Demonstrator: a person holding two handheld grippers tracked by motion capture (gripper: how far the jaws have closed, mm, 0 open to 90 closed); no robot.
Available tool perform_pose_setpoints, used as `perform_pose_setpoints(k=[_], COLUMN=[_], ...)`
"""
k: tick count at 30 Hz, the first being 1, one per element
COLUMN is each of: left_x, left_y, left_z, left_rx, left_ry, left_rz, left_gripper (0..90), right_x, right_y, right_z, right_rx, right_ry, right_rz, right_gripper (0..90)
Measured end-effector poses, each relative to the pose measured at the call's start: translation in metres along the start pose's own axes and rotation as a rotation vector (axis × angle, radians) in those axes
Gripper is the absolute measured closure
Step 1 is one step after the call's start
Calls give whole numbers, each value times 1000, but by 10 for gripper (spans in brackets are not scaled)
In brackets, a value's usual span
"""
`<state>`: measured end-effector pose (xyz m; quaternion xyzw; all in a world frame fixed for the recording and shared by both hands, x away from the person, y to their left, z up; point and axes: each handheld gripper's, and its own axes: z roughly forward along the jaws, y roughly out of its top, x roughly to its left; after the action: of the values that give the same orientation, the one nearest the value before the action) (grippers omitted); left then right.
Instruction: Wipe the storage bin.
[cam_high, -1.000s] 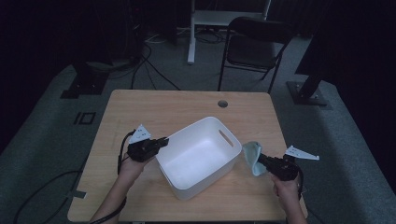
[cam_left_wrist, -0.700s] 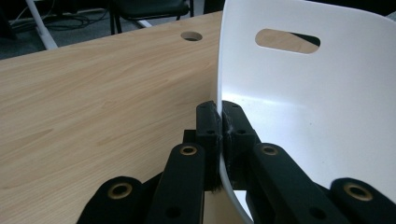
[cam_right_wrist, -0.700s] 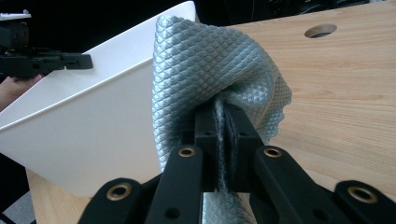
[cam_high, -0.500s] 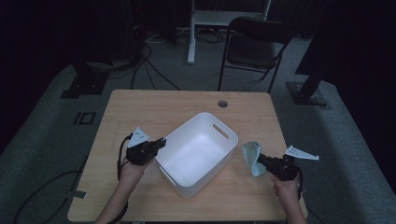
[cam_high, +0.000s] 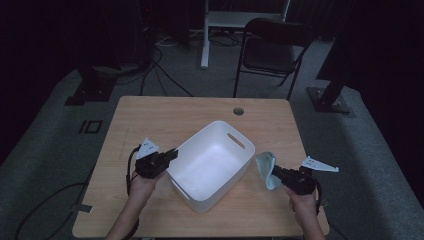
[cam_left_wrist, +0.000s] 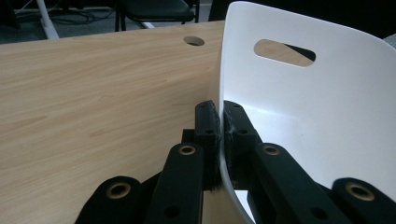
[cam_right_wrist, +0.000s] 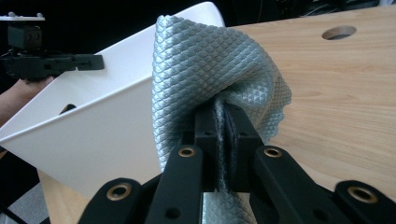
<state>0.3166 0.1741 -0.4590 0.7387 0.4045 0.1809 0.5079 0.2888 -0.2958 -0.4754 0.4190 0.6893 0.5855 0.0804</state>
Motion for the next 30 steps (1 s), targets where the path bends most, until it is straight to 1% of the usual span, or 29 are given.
perform_pose_setpoints(k=[2, 4, 5, 9, 11, 13, 15, 16, 18, 19, 20, 24, 25, 27, 30], left_x=[-3, -5, -5, -7, -8, -9, -9, -9, -9, -9, -8, -7, -7, -6, -7], left_y=[-1, -2, -3, -3, -4, -4, -4, -4, -4, -3, -3, -3, -3, -3, -3], left_z=[-1, -2, -2, -3, -4, -4, -4, -3, -3, -2, -2, -1, -1, 0, 0], left_rx=[0, -7, -9, -8, -9, -6, -8, -6, -7, -7, -8, -8, -8, -10, -10], left_ry=[9, 11, 11, 21, 16, 20, 20, 25, 23, 22, 16, 4, -3, -9, -6], left_rz=[5, -2, -9, -5, -11, 5, 6, 17, 22, 21, 19, 27, 25, 19, 27], left_gripper=[867, 867, 866, 867, 865, 866, 866, 867, 868, 868, 868, 868, 868, 867, 868], right_x=[6, 11, 13, 20, 24, 25, 27, 27, 26, 25, 24, 27, 28, 27, 25], right_y=[2, 4, 5, 8, 8, 9, 8, 7, 6, 6, 8, 15, 17, 17, 13], right_z=[0, 2, 3, 6, 8, 10, 14, 16, 21, 24, 26, 28, 29, 32, 36], right_rx=[2, 4, 5, 6, 13, 22, 23, 23, 24, 19, 10, -50, -52, -48, -56], right_ry=[-8, -16, -28, -61, -87, -100, -122, -120, -130, -124, -109, -86, -88, -90, -90], right_rz=[-6, -12, -14, 29, 37, 28, 2, -1, -7, -3, -1, -26, -34, -32, -23], right_gripper=[852, 852, 852, 852, 852, 852, 852, 852, 852, 852, 852, 852, 851, 852, 852])
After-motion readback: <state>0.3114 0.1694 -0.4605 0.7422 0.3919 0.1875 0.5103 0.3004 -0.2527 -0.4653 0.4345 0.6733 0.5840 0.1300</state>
